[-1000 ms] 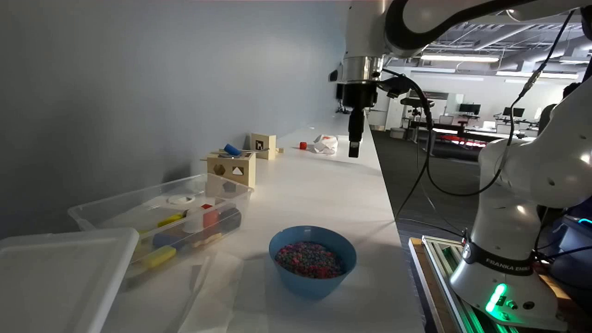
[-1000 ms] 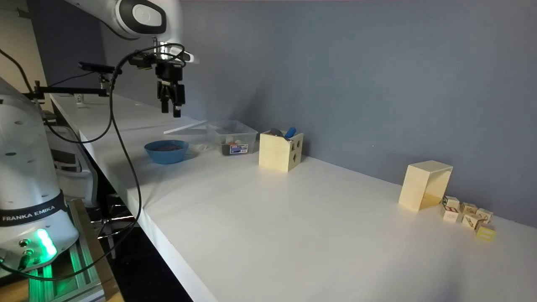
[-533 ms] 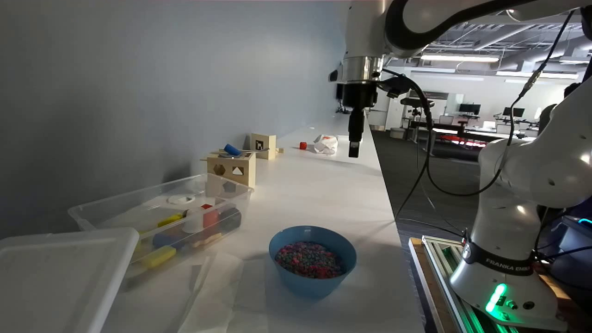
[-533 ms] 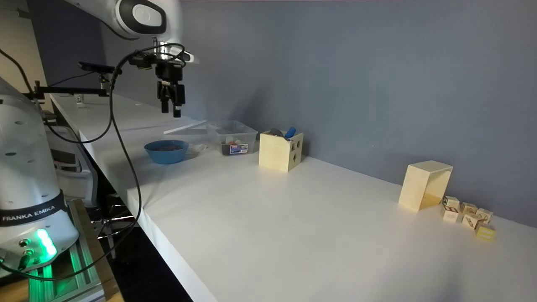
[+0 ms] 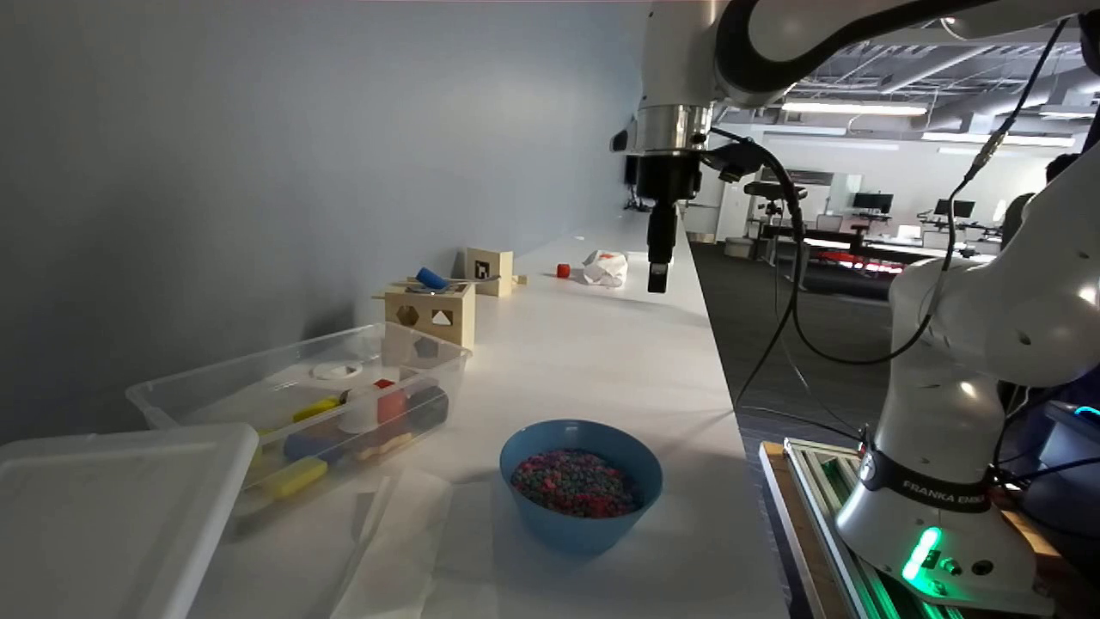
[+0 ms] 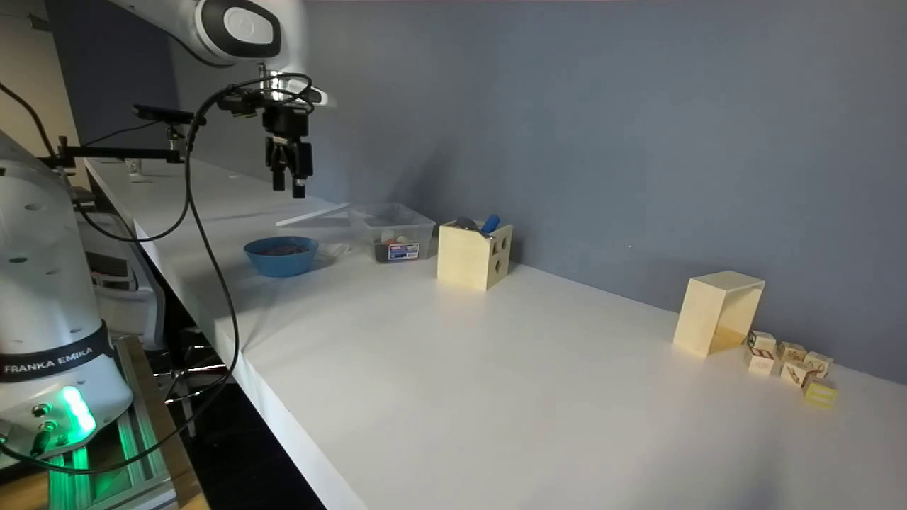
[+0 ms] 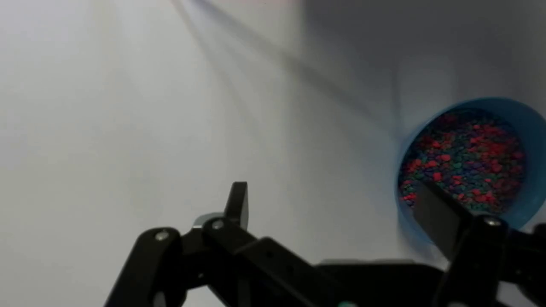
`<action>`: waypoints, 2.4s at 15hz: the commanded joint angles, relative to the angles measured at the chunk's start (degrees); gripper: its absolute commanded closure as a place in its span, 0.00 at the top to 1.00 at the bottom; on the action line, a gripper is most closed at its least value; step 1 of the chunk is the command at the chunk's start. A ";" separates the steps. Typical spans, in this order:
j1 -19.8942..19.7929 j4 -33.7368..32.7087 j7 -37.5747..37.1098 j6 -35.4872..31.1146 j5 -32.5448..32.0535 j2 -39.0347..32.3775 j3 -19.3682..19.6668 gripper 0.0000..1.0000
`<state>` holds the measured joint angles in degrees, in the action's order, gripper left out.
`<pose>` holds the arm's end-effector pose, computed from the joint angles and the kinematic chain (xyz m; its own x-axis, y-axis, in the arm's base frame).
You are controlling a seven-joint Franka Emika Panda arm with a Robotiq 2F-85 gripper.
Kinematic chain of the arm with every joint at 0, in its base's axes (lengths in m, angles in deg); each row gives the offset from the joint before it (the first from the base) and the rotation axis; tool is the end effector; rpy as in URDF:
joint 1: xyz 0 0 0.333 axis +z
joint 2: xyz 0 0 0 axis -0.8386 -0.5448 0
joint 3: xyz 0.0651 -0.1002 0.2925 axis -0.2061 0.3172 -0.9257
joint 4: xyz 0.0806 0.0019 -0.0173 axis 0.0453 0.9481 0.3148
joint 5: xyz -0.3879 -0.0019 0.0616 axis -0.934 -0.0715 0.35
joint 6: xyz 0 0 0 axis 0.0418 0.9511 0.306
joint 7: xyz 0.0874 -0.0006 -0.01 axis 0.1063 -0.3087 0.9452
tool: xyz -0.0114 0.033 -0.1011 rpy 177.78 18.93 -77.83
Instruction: Move the plastic box to the right
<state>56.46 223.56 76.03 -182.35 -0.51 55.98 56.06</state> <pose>0.3681 -0.0015 0.4873 0.9996 -0.0056 -0.0285 -0.0056 -1.0000 0.0016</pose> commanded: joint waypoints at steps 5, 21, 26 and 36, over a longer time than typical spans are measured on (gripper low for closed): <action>0.14 -0.11 -0.05 0.13 -0.07 -0.02 0.14 1.00; 0.14 -0.11 -0.05 0.13 -0.07 -0.03 0.14 1.00; 0.14 -0.11 -0.05 0.13 -0.07 -0.03 0.14 1.00; -3.87 -6.36 -6.89 -14.96 -2.95 -8.46 0.13 1.00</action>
<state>53.91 221.48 70.83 -192.53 -1.94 53.06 56.08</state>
